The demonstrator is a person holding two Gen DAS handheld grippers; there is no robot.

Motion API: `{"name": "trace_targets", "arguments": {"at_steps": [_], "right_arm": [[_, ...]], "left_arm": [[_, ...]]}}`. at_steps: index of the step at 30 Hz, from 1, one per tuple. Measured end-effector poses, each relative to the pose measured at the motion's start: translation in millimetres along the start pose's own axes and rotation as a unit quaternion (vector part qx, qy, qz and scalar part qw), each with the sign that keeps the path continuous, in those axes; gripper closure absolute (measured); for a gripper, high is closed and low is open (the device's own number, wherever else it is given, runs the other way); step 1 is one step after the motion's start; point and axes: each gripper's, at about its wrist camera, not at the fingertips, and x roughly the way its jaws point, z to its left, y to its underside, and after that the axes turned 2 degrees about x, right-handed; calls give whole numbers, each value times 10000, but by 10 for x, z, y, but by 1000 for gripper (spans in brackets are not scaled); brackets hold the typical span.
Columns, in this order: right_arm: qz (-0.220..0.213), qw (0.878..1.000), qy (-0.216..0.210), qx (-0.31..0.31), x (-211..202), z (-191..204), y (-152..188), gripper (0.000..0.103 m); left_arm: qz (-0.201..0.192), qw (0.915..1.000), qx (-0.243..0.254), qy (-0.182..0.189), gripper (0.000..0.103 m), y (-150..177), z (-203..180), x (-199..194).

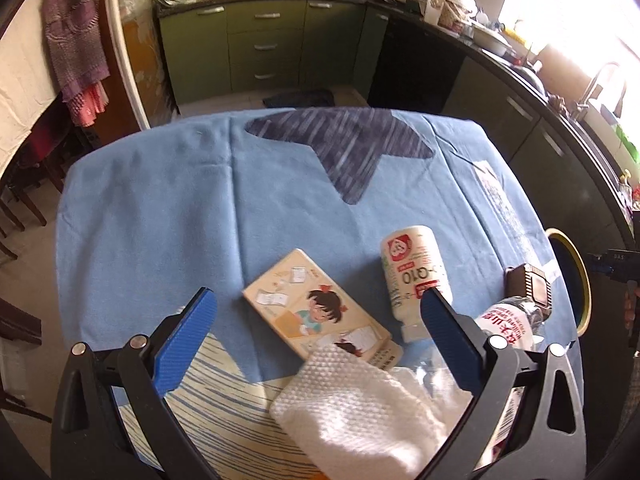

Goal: Collect trash
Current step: 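Drop the paper cup into the yellow-rimmed bin with the right gripper, then grasp the white supplement bottle with the left gripper and lift it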

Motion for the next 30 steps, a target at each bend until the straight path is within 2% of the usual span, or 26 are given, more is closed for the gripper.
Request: {"name": "trace_targets", "arguments": {"at_steps": [4, 7, 11, 14, 15, 17, 18, 21, 23, 30], "right_arm": [[51, 10000, -73, -32, 22, -12, 50, 66], [82, 9999, -106, -33, -5, -81, 101, 66], [58, 9999, -152, -31, -51, -146, 137, 66], [37, 9999, -164, -3, -73, -216, 171, 66], [44, 9998, -180, 11, -75, -248, 177, 66], [53, 9998, -200, 28, -65, -289, 204, 66], [62, 9997, -218, 33, -61, -301, 216, 66], [89, 9996, -260, 6, -50, -297, 243, 66], [86, 9995, -292, -19, -56, -285, 253, 66], [-49, 9988, -480, -90, -169, -221, 289, 66]], "left_arm": [[631, 9979, 137, -29, 6, -190, -273, 281], [1049, 9942, 129, -198, 12, -249, -399, 494], [1238, 9918, 57, -315, 14, -291, -509, 587], [1438, 9894, -59, -200, 15, -296, -573, 657], [1507, 9884, -75, -158, 17, -292, -595, 690], [1645, 9863, -98, -88, 30, -276, -630, 756], [1699, 9854, -112, -70, 32, -266, -638, 786], [1818, 9832, -126, -64, 42, -239, -657, 857], [1864, 9824, -118, -31, 56, -228, -692, 907], [1613, 9869, 47, -18, 58, -286, -765, 826]]}}
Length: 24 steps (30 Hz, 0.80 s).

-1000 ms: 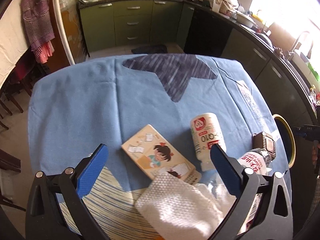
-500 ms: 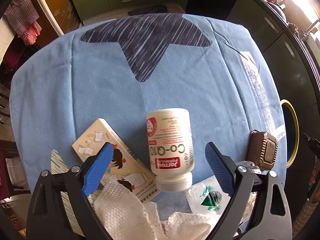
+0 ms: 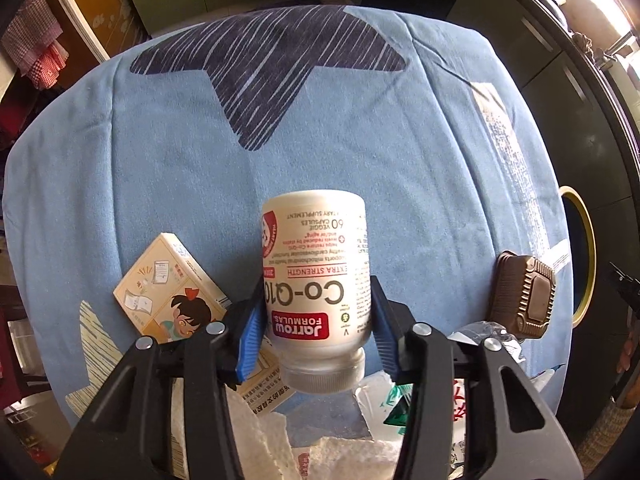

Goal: Collect trash
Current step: 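Grasp the white supplement bottle with the left gripper and lift it, then release the supplement bottle into the bin with the left gripper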

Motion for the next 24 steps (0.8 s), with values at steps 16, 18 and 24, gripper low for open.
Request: {"name": "trace_targets", "arguments": {"at_steps": [16, 18, 24], "right_arm": [[-688, 9961, -462, -290, -654, 47, 452, 66], [-822, 9949, -490, -310, -753, -12, 511, 66], [-981, 9929, -593, -325, -914, -297, 706, 66]], "left_arm": [[-565, 9921, 1012, 477, 57, 19, -931, -833], [-512, 9873, 1380, 602, 58, 108, -1318, -850], [-139, 9676, 2344, 930, 57, 199, -2723, -552]]}}
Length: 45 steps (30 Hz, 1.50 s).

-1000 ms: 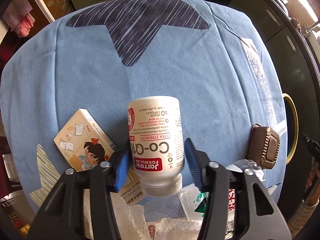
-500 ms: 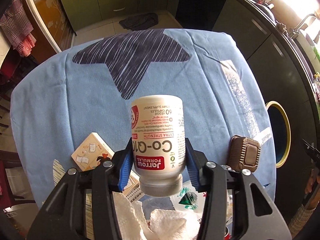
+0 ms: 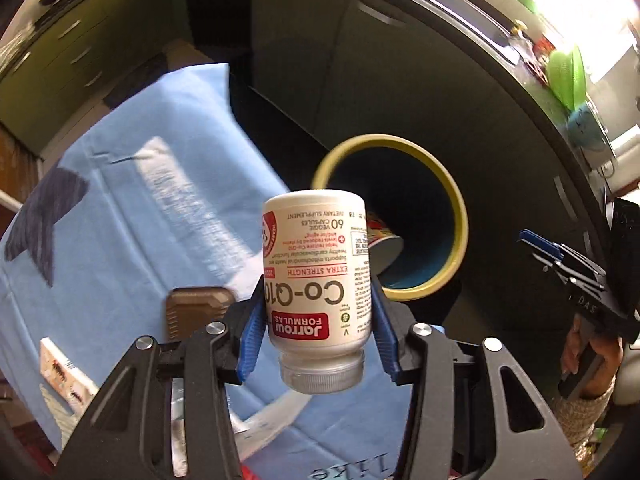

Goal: Collect trash
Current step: 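Release the supplement bottle into the bin with the left gripper, then grasp the brown square lid with the right gripper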

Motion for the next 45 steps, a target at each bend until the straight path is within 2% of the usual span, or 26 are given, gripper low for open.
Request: {"name": "trace_targets", "arguments": {"at_steps": [4, 9, 10, 11, 15, 18, 20, 22, 25, 27, 28, 32, 37, 43, 45], "right_arm": [[-21, 9999, 157, 7, -110, -245, 119, 66], [-66, 9993, 335, 140, -267, -560, 194, 65], [-83, 9992, 363, 171, -290, -607, 200, 60], [-104, 9991, 364, 208, -307, -649, 202, 58], [-73, 9989, 433, 177, -299, -718, 186, 58], [10, 9992, 395, 76, -246, -670, 170, 58], [80, 9992, 374, -82, -197, -563, 167, 58], [172, 9990, 265, -320, -134, -391, 156, 58], [291, 9956, -122, -879, -47, -26, 140, 58], [352, 9889, -455, -1366, 17, 272, 122, 54], [401, 9843, -596, -1615, 64, 433, 120, 49], [576, 9629, -819, -2506, 274, 1054, 150, 48], [742, 9338, -771, -3414, 607, 1723, 235, 47], [1003, 8928, -795, -4319, 1133, 2314, 294, 40], [1048, 8802, -810, -4558, 1286, 2427, 322, 38]], "left_arm": [[263, 9994, 230, -26, 57, -338, -529, 571], [343, 9990, 192, -200, 57, -669, -778, 1067], [318, 9991, 166, -241, 52, -722, -794, 1125], [279, 9991, 142, -274, 43, -767, -801, 1161], [102, 9990, 193, -386, 36, -852, -762, 1085], [4, 9996, 154, -226, 36, -829, -676, 808], [-193, 9997, 130, -88, 36, -732, -556, 462], [-416, 9990, 133, 31, 34, -604, -398, 96], [-787, 9968, 82, 109, 28, -264, -109, -483], [-1027, 9946, 134, -36, 28, 16, 104, -805], [-1136, 9934, 133, -121, 27, 164, 200, -946], [-1344, 9900, -109, -406, 26, 795, 629, -1337], [-1443, 9862, -695, -421, 25, 1589, 1221, -1617], [-1909, 9697, -1256, -863, 20, 2490, 1678, -1829], [-2033, 9640, -1462, -894, 19, 2723, 1798, -1876]]}}
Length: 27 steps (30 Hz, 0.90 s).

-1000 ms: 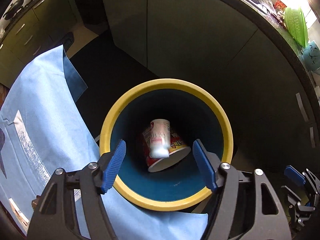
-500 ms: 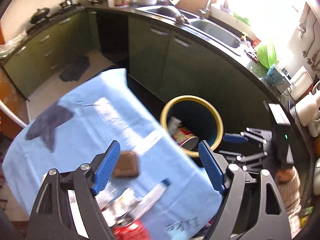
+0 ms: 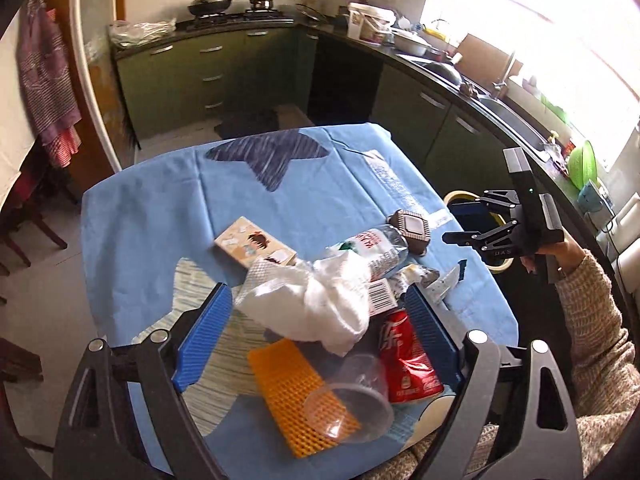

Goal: Collect trash
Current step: 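Grasp the brown square lid with the right gripper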

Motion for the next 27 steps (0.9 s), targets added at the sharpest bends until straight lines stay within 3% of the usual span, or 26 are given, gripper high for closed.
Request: {"name": "trace_targets", "arguments": {"at_steps": [3, 5, 15, 20, 27], "right_arm": [[174, 9993, -85, -309, 191, 53, -118, 36], [303, 9984, -135, -461, 298, 69, -177, 29], [674, 9955, -238, -619, 656, 27, -298, 30], [675, 9953, -350, -606, 765, 36, -297, 39], [237, 9986, -384, -280, 577, 4, -284, 41]], "left_arm": [[-15, 9996, -290, 61, 19, 178, 214, -89], [-42, 9992, -381, 81, 19, 261, 284, -138], [-126, 9984, -536, 112, 16, 350, 367, -182], [-86, 9980, -607, 137, 16, 378, 388, -138], [-28, 9978, -646, 137, 16, 392, 408, -99]]}}
